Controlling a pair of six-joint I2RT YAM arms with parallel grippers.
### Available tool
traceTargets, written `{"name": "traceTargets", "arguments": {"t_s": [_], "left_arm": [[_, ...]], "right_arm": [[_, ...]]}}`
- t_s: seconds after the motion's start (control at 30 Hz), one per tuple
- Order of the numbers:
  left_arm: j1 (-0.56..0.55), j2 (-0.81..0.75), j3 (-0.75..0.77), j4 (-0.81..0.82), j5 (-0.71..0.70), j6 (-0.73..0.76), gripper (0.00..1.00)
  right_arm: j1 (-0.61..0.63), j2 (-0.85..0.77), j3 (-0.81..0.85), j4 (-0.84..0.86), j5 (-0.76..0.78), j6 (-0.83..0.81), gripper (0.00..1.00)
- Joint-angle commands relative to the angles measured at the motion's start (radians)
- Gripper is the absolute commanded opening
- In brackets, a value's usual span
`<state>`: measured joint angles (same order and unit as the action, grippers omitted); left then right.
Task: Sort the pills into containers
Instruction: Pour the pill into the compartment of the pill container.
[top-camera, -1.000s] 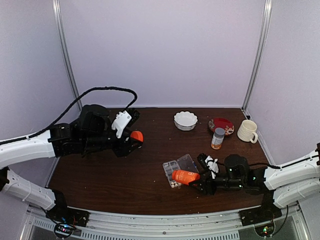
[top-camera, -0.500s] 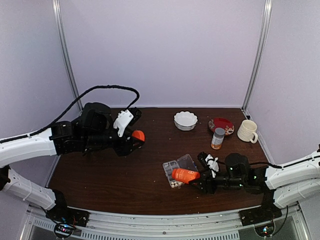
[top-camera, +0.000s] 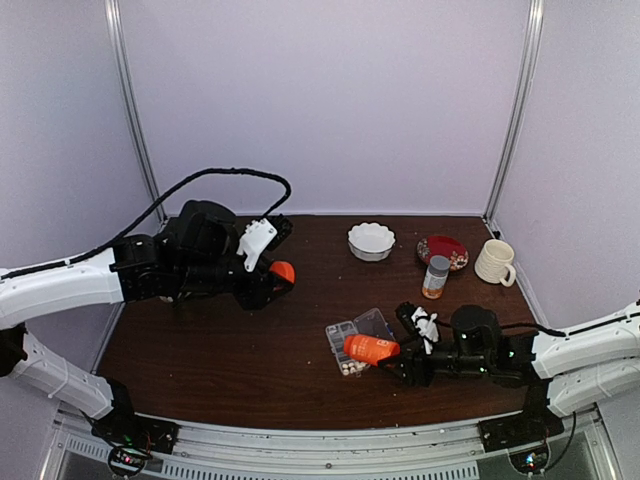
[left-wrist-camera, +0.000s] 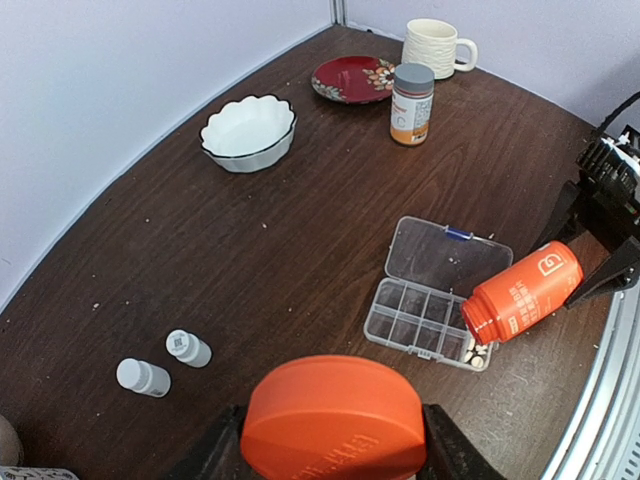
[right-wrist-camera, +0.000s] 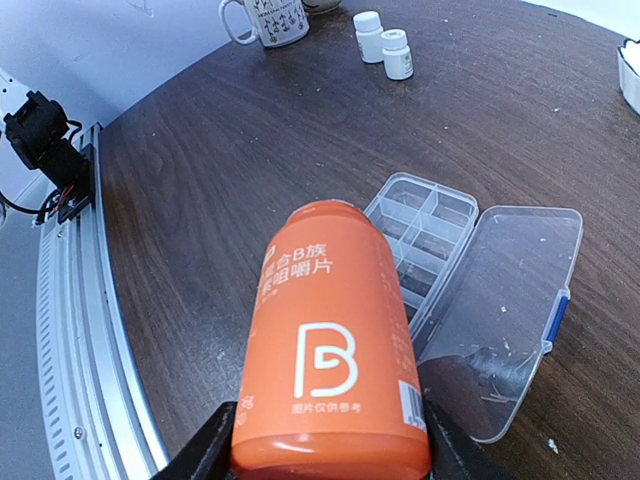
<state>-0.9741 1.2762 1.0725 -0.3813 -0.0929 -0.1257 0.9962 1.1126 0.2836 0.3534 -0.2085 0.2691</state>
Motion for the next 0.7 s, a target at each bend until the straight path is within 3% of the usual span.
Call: {"name": "traceTargets", "arguments": {"t_s": [0.0, 0.13, 0.23, 0.37, 0.47, 0.57, 0.67], "left_arm": [[0.007, 0.002, 0.035, -0.003, 0.002, -0.013, 0.00], [0.007, 0.001, 0.032, -0.001, 0.002, -0.012, 0.00], [0.007, 0.003, 0.035, -0.003, 0.001, -0.011, 0.00], [0.007, 0.000, 0.035, -0.001, -0.001, -0.010, 0.00], [0.006, 0.003, 0.037, -0.002, 0.001, -0.011, 0.00], [0.005, 0.005, 0.035, -0.002, 0.001, -0.010, 0.00], [0.007, 0.005, 0.037, -0.003, 0.002, -0.007, 0.00]], "right_arm": [[-0.005, -0.021, -0.001, 0.057, -0.006, 0.013, 0.00], [-0.005, 0.000, 0.024, -0.004, 0.013, -0.010, 0.00], [-0.005, -0.022, -0.008, 0.049, 0.020, 0.006, 0.00], [-0.005, 0.004, 0.038, -0.041, 0.019, -0.026, 0.00], [-0.005, 0.000, 0.014, 0.009, 0.028, -0.008, 0.00], [-0.005, 0.030, 0.059, -0.070, 0.018, -0.039, 0.00], [-0.005, -0.012, 0.012, 0.032, 0.009, -0.001, 0.00]]}}
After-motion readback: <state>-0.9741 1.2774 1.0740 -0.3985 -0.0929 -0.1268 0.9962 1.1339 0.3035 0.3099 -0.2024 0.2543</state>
